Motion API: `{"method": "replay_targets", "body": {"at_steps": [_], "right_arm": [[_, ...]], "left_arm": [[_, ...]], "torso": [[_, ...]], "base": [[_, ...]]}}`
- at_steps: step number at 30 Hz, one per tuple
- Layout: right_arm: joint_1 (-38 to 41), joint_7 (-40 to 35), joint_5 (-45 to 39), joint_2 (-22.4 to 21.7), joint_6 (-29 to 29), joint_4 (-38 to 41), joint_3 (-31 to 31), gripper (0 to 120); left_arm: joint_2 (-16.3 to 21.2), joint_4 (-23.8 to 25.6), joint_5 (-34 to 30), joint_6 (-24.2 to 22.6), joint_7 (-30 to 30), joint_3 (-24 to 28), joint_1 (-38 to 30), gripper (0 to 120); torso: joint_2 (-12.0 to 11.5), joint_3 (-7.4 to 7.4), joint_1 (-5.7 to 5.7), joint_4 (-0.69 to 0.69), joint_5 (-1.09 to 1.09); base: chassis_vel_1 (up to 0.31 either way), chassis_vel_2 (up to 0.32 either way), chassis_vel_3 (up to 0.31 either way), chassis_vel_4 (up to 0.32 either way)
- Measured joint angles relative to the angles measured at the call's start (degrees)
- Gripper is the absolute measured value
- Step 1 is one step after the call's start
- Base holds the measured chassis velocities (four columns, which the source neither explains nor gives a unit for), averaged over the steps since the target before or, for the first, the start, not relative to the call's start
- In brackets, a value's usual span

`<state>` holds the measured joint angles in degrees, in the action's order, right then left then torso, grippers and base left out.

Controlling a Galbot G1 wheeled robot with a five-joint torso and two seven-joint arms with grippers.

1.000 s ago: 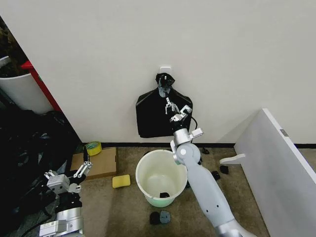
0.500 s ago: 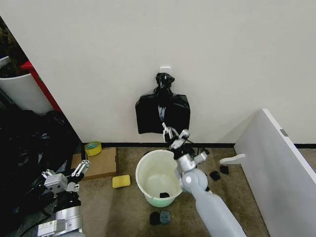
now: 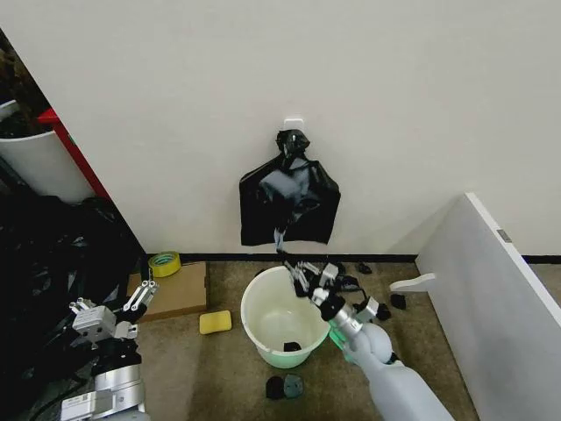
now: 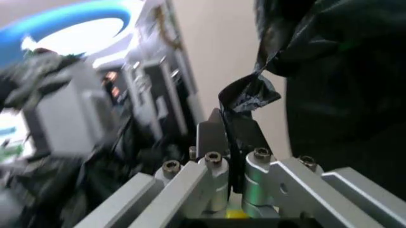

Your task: Place the garbage bag over the trash bin.

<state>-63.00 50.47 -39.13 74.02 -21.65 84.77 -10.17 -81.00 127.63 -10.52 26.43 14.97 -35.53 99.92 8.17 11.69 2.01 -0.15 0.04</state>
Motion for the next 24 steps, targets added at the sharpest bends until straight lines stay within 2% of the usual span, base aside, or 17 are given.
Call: {"method": "replay_targets", "body": {"at_steps": [5, 8, 24], "right_arm": [[-0.27, 8.8, 6.63, -0.14, -2.45, -4.05, -2.68, 0], [-0.23, 11.08, 8.88, -0.25, -3.49, -5.4, -3.47, 0], [-0.72, 17.52, 15.98, -1.93, -7.72, -9.09, -5.86, 0]], "left_arm": [[0.12, 0.17, -0.04, -0.07, 0.12, -0.11, -0.01, 100], [0.2, 0.18, -0.08, -0.13, 0.17, -0.18, -0.04, 100], [0.65, -0.04, -0.73, -0.47, 0.22, -0.24, -0.48, 100]], "torso": [[0.0, 0.0, 0.0, 0.0, 0.01], [0.0, 0.0, 0.01, 0.0, 0.0], [0.0, 0.0, 0.01, 0.0, 0.0]], "base": [[0.0, 0.0, 0.0, 0.0], [0.0, 0.0, 0.0, 0.0], [0.0, 0.0, 0.0, 0.0]]}}
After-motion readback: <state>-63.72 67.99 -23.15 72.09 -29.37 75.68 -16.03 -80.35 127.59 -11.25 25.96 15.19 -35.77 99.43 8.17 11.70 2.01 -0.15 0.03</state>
